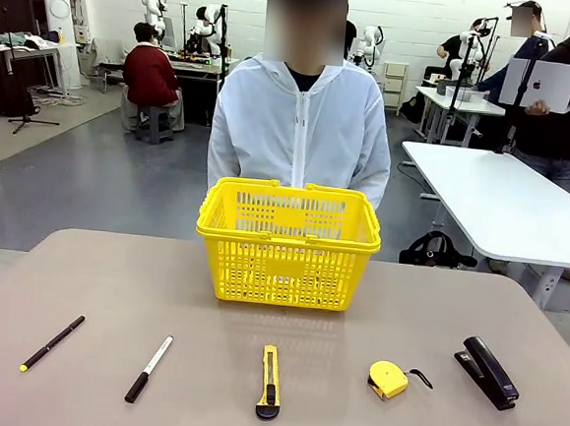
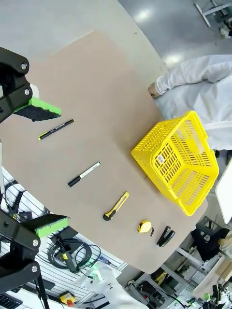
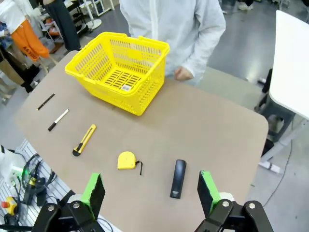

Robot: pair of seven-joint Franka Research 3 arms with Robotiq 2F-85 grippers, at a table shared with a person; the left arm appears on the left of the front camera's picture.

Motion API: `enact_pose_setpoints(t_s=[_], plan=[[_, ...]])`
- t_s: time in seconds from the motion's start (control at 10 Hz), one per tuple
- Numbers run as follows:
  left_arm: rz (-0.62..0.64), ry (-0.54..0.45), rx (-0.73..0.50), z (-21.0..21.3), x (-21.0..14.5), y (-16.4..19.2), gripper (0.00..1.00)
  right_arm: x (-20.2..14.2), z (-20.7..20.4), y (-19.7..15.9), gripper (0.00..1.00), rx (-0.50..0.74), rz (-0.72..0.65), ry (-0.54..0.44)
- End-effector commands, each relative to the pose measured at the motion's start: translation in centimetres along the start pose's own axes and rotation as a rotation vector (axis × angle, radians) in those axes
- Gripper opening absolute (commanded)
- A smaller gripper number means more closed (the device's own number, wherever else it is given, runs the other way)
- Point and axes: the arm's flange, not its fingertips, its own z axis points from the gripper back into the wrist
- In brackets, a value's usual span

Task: Place the items the person wants into the basket.
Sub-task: Pick up the item the person points to and place it in the Market Basket.

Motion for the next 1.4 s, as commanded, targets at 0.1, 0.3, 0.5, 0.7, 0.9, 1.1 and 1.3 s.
enact_pose_setpoints(t_s=[0.1,0.3,0.5,0.7,0.9,1.1,1.3], plan=[[-0.01,-0.01,-0.003,-0.06,-0.41,0.05,1.0,-0.08,-0.11,-0.04,1.0,0.014,0.001,-0.013],[-0.01,-0.01,-0.003,-0.06,-0.41,0.05,1.0,-0.08,-0.11,-0.04,1.0,0.014,0.001,-0.013],[-0.01,-0.01,-0.003,-0.06,-0.41,0.05,1.0,-0.08,-0.11,-0.04,1.0,0.014,0.001,-0.013],[-0.01,-0.01,-0.003,-0.06,-0.41,0.05,1.0,-0.08,-0.11,-0.04,1.0,0.014,0.001,-0.013],[-0.01,-0.01,-0.003,-0.06,-0.41,0.05,1.0,-0.08,-0.11,-0.04,1.0,0.014,0.001,-0.013],[-0.01,-0.01,-0.003,-0.06,-0.41,0.05,1.0,-0.08,-0.11,-0.04,1.0,0.014,0.001,-0.013],[-0.01,-0.01,-0.003,-0.06,-0.41,0.05,1.0,-0.08,-0.11,-0.04,1.0,0.014,0.001,-0.013]])
